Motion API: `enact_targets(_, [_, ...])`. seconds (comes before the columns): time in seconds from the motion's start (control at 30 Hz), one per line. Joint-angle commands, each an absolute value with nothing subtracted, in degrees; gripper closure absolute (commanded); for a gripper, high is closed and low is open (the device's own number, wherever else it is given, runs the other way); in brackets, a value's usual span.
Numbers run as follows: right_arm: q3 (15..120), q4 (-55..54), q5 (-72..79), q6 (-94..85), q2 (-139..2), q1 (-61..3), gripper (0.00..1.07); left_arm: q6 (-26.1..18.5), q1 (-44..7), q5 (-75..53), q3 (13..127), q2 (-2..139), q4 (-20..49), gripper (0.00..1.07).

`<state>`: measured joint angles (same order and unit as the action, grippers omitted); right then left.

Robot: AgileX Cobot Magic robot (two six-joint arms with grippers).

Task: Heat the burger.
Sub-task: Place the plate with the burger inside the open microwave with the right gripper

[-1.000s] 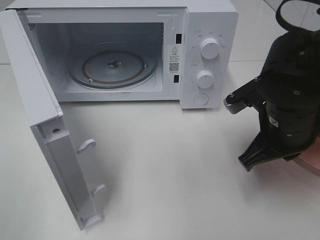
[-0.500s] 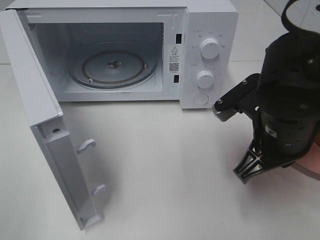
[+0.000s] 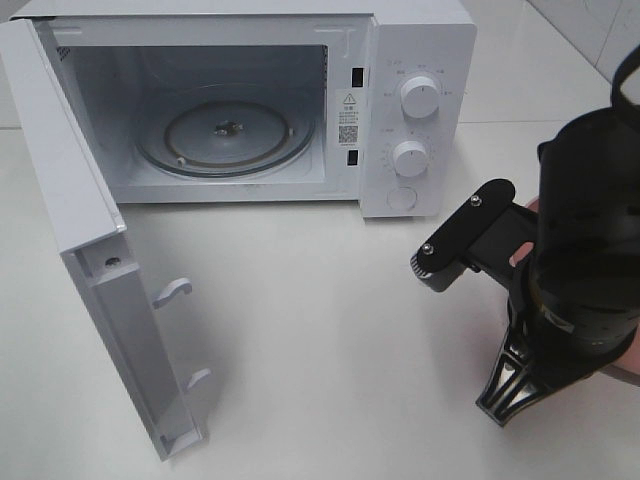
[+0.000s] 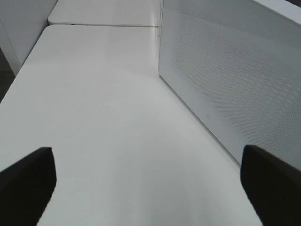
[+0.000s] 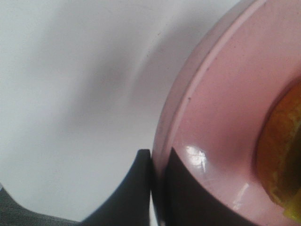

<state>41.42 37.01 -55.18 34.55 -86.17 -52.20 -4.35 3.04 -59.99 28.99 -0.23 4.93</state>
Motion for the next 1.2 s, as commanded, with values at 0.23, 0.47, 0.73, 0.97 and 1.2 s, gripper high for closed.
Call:
enact_targets(0.23, [40.91,40.51,-60.05,34.26,-84.22,-57.07,1.07,-4.13,3.27,-59.19,28.76,-1.49,5.16,0.04])
enact_targets(0.47, [38.79,40.74,-60.16,33.52,-81.36,-60.96,1.07,-4.13,3.27,-59.19,28.76,-1.49,5.16,0.04])
enact_targets(0.73, [36.44,39.82,-60.62,33.52,-79.18,-62.05,1.07,-4.13,3.27,-59.19,28.76,-1.49,5.16,0.04])
enact_targets(0.97, [34.55,39.99,-61.99,33.52,-76.32,-62.91,1.07,-4.13,3.27,-59.19,28.76,-1.49,5.16,0.04])
enact_targets(1.2, [33.0,40.22,-62.22,33.52,-75.06,-67.61,1.07,-4.13,3.27,-59.19,28.76,-1.49,5.16,0.04])
